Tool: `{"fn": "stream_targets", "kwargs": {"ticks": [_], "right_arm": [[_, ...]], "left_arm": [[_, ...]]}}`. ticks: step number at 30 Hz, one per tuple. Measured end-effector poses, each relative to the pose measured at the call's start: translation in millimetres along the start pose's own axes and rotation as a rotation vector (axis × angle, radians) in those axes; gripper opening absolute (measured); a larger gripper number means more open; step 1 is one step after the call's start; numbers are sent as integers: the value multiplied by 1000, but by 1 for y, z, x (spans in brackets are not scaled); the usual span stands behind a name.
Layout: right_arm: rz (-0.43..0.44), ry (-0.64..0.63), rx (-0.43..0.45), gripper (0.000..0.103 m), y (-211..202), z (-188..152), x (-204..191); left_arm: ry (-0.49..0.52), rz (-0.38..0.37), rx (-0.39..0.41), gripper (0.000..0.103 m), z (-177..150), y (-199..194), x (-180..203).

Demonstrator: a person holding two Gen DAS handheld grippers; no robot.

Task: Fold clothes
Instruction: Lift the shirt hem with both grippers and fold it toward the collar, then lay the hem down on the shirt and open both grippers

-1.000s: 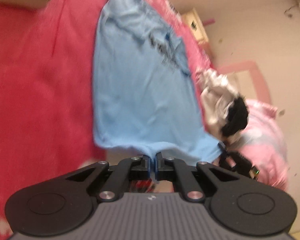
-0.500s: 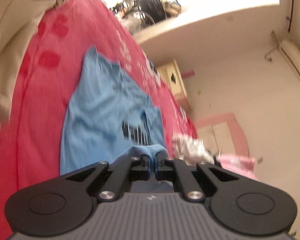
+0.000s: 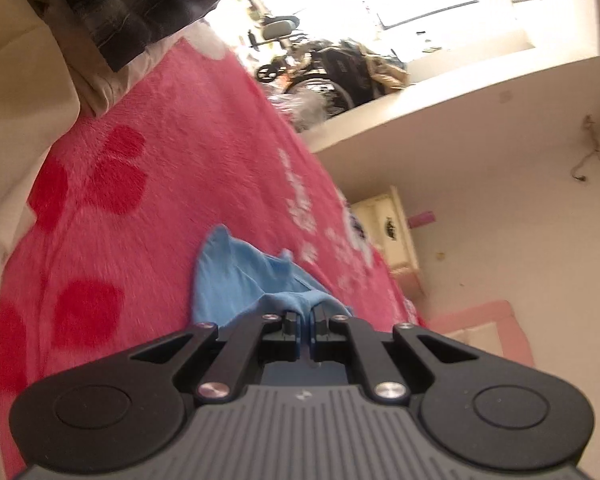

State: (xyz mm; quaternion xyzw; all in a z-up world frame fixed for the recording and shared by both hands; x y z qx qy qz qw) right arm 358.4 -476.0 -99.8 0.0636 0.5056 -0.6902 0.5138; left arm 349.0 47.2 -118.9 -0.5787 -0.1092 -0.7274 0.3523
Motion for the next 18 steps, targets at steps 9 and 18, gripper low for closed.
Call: {"fn": "stream_targets", "kwargs": {"ticks": [9,18], "right_arm": [[-84,-10,-37,4,80,-2,10],[120,290,-84,61,103,14,32]], "left_arm": [[-58,55,14,5,18,39,-60],[-214,-40,141,30,34,38,-88]]}}
Point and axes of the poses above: each gripper's, at about its wrist camera, not at the fingertips, and y roughly the way its jaws point, x to its right, z to its top, the point moved 10 cm from there along y, roughly the way its jaws point, and after that the axes turned 13 degrees about -z, right-handed, at the moved point
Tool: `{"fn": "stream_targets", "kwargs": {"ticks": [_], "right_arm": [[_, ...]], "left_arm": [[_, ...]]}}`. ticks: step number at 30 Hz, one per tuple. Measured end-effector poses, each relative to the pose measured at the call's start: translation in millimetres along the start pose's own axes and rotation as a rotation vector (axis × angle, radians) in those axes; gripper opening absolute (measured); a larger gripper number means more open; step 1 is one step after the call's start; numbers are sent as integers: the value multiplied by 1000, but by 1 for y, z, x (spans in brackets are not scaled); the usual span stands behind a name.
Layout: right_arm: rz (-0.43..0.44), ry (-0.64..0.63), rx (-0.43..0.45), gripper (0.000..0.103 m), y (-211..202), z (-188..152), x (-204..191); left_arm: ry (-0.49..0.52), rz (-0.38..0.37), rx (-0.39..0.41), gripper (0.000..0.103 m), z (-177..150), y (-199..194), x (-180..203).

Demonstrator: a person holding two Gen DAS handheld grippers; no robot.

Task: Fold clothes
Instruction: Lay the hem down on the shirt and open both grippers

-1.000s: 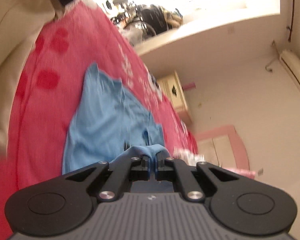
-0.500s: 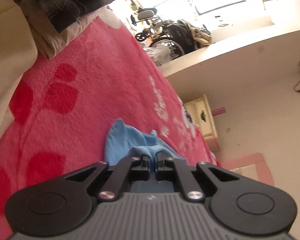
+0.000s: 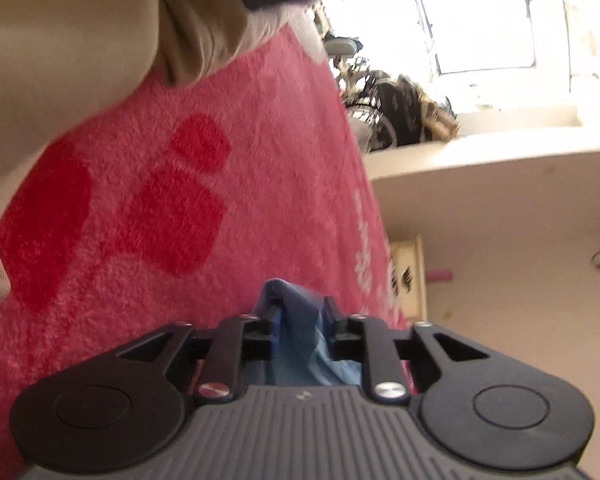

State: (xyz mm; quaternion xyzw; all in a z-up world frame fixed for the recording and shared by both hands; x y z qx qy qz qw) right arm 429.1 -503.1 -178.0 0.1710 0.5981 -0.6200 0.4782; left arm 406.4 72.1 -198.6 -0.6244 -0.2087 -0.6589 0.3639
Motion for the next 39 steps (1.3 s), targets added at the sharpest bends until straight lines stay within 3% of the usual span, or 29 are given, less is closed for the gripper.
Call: {"fn": "stream_targets", "kwargs": {"ticks": [4,7,10,12,14,16,19,24,27,29,31,35,37,39], "right_arm": [[0,20,93,64,-21,16,4],[-12,-146,84,63,-34,-4,-19],[-75,-554,23,54,-39,-69,-62],[-118,-910,-26,37,-38,-134,-88],[-134,-1143,-106,26,-30,-190,-98],[-165,-1259,-162,21,-15,-221,-100],[-252,-1273,-215,18,27,-234,-97],[-252,-1124,-112,16,62,-209,-116],[-280,-1006,-68,19,71,-186,-121],[-232,-990,-61,19,59,-187,-129],[-165,-1016,-103,19,42,-200,-135],[-108,-1114,-302,19,24,-249,-124],[-153,-1165,-319,19,41,-264,-115],[-174,-1115,-284,15,65,-262,-114]], "left_arm": [[15,10,52,32,4,-5,2],[106,54,86,33,3,-12,13],[215,110,99,33,-1,-17,28],[301,162,92,35,-8,-20,41],[385,212,78,37,-17,-24,55],[464,239,49,42,-31,-27,66],[560,274,-30,47,-59,-26,79],[710,379,-187,50,-106,-21,73],[829,448,-213,50,-123,-22,71],[883,471,-215,51,-127,-24,70],[914,486,-222,51,-130,-26,68],[985,526,-236,51,-131,-16,60],[1014,543,-231,52,-132,-14,59],[1036,557,-225,52,-134,-13,59]]}}
Point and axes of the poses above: each gripper's, at about its wrist camera, not at the fingertips, and y roughly the way its jaws point, x to its right, z to its top, the point moved 10 cm from there along y, roughly the way its jaws point, and after that the axes turned 13 degrees about -z, right-handed, at the moved point
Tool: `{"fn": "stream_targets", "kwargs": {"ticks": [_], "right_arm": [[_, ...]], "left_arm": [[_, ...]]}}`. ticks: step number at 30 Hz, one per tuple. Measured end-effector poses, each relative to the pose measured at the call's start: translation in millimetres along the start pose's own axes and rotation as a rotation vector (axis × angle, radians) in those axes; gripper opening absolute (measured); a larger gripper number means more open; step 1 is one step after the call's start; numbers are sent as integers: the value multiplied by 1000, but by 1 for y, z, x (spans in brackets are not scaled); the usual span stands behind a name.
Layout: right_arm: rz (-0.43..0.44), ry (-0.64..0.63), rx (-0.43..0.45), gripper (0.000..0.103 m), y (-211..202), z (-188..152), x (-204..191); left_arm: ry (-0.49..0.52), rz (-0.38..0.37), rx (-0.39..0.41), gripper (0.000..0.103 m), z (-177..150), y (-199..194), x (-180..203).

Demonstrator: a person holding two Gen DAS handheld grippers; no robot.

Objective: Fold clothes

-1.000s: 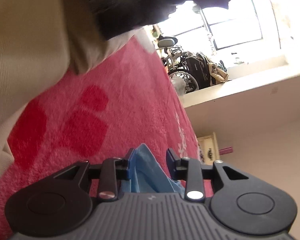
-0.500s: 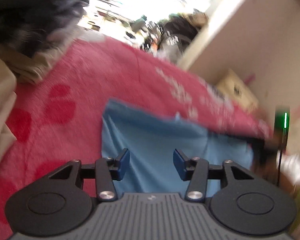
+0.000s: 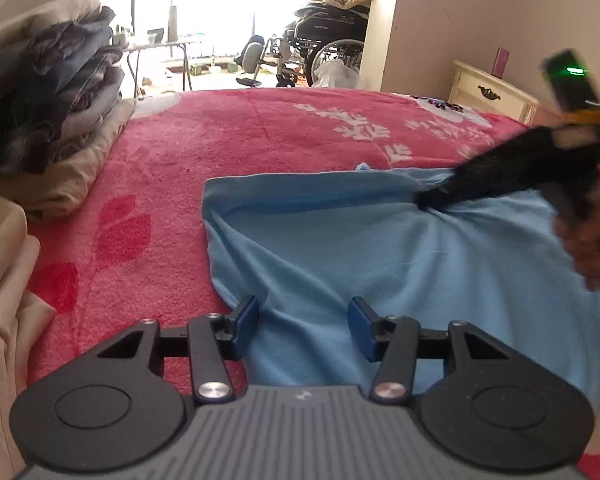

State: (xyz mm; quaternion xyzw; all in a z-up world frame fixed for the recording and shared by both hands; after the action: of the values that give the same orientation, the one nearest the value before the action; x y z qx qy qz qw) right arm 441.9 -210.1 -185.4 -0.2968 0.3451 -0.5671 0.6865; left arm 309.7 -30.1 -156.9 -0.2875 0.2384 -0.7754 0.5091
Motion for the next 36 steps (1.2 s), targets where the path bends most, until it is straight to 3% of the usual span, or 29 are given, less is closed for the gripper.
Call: {"fn": "stream_targets", "kwargs": {"ticks": [3,6,11,15,18,20,21,23,27,31,33,36], "right_arm": [[-5,183,86,15,7,26,15],[-10,346,154,18,-13,36,46],[-69,315,151,18,-65,20,108],[-154,306,78,19,-77,-3,163],[-217,427,39,14,-55,-15,212],[-202,551,102,14,-53,-13,239],[-267,578,140,20,-58,-12,254],[-326,643,186,20,-74,-16,278],[-277,689,161,22,-117,-41,284],[-206,699,119,34,-170,-80,271],[-194,725,78,43,-190,-108,260],[-137,836,0,46,-205,-158,244]], "left_arm": [[30,19,2,53,0,0,2],[35,32,4,54,1,1,1],[3,40,22,55,4,5,-3],[-3,46,25,55,7,9,-5],[-2,42,23,56,7,10,-6],[2,35,22,56,8,10,-6],[5,31,21,57,8,10,-7],[-6,28,21,57,10,7,-8],[-46,27,23,60,16,-3,-9],[-104,14,25,64,23,-20,-5],[-120,-12,26,65,27,-35,3],[-133,-48,16,68,28,-60,12]]}}
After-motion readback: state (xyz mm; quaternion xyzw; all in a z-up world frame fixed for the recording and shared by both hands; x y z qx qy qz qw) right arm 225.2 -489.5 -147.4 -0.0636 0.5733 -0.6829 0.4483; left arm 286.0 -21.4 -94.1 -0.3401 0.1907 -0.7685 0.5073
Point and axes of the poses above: each gripper's, at about its wrist camera, not at the fingertips, and y roughly the way its jaws point, x to its right, z to its top, the point moved 10 cm from there along y, roughly the way its jaws point, and after that the axes turned 13 degrees about -z, right-handed, at the moved point
